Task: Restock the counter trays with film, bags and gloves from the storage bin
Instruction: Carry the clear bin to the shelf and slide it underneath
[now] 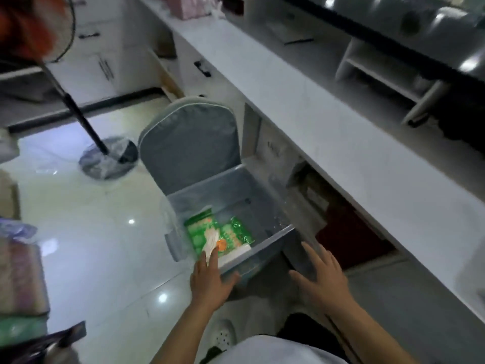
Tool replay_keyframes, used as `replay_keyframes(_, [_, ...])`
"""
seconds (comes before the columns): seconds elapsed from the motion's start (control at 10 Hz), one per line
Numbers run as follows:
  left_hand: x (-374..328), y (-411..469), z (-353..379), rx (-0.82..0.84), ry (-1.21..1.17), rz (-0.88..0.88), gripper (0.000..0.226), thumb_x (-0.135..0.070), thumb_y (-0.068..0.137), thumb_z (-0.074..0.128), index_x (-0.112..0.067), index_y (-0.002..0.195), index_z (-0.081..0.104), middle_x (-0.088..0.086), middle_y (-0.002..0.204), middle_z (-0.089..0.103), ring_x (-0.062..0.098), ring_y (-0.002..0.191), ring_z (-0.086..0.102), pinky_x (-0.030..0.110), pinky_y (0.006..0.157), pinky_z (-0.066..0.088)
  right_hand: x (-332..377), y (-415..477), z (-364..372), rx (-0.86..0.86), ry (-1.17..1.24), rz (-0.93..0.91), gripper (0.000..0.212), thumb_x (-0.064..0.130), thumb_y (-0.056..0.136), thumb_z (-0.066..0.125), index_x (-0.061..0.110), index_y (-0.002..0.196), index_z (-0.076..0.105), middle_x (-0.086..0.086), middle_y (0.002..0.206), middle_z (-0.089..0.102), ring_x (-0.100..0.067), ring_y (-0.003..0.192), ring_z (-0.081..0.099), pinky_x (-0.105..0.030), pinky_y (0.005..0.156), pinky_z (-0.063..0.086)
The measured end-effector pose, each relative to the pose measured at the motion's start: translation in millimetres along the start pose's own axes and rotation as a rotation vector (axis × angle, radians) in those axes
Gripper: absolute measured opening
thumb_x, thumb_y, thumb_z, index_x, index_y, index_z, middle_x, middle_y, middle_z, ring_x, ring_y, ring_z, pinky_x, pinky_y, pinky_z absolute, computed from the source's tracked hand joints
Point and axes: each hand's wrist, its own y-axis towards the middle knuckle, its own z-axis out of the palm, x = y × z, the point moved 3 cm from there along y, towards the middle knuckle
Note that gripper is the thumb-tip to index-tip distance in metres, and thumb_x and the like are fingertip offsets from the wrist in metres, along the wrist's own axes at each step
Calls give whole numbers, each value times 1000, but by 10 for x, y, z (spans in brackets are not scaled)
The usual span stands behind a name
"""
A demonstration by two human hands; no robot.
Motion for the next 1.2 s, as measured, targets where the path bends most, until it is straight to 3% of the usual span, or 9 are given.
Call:
replay_keyframes(0.1, [391,16,-48,-9,-266,-127,73,-46,82,69,-27,146,39,10,142,50,33,128,49,49,102,45,254,173,38,60,-75,-31,77,62,87,55,41,153,22,-1,165,14,-24,150,11,-51,118,21])
replay_keyframes(0.2, [556,94,-96,-54,-548,-205,40,-32,81,76,-34,117,58,0,118,64,27,112,61,41,90,53,372,451,28,91,-161,-25,76,60,87,57,35,152,27,-4,163,21,-26,149,18,-48,117,26])
replay_keyframes(0.3, [792,268,-79,-59,-733,-368,69,-30,86,73,-24,146,40,8,143,50,29,127,50,37,96,47,430,1017,26,145,-233,-3,76,57,85,61,29,150,34,-5,156,35,-27,143,30,-45,114,32])
replay_keyframes(0.4, [921,472,-172,-52,-798,-451,76,-32,88,71,-27,151,28,8,150,44,23,116,51,30,81,47,464,1752,20,253,-218,58,76,55,82,64,27,148,38,-9,149,44,-32,134,44,-50,108,40])
replay_keyframes(0.6, [1017,1039,-433,-35,-866,-604,82,-29,90,70,-28,155,21,7,161,25,27,142,34,41,109,32,481,3030,46,221,99,185,63,40,87,67,14,142,48,-16,135,58,-36,117,58,-36,90,48])
replay_keyframes(0.8, [1005,1542,-482,-35,-957,-778,63,-26,92,64,-24,149,36,6,142,52,26,121,51,46,108,33,463,3817,264,189,243,346,52,41,93,57,5,131,57,-20,128,61,-36,114,59,-35,86,44])
replay_keyframes(0.9, [956,1675,-469,-46,-973,-847,45,-26,91,61,-18,135,52,10,133,58,28,114,56,43,95,42,277,4154,416,254,207,444,56,39,94,50,1,135,50,-23,136,54,-39,124,52,-41,102,42])
replay_keyframes(1.0, [941,1717,-476,-41,-960,-879,53,-23,89,63,-17,139,47,11,135,56,31,120,54,45,96,41,323,4088,351,194,198,398,52,41,87,58,8,127,57,-22,125,61,-36,111,60,-35,83,47])
replay_keyframes(1.2, [1006,1703,-552,-8,-945,-930,48,-19,88,65,-17,134,52,11,130,58,30,114,56,42,85,47,366,3775,234,157,286,352,72,52,73,46,14,134,56,-18,128,62,-34,108,60,-29,79,37])
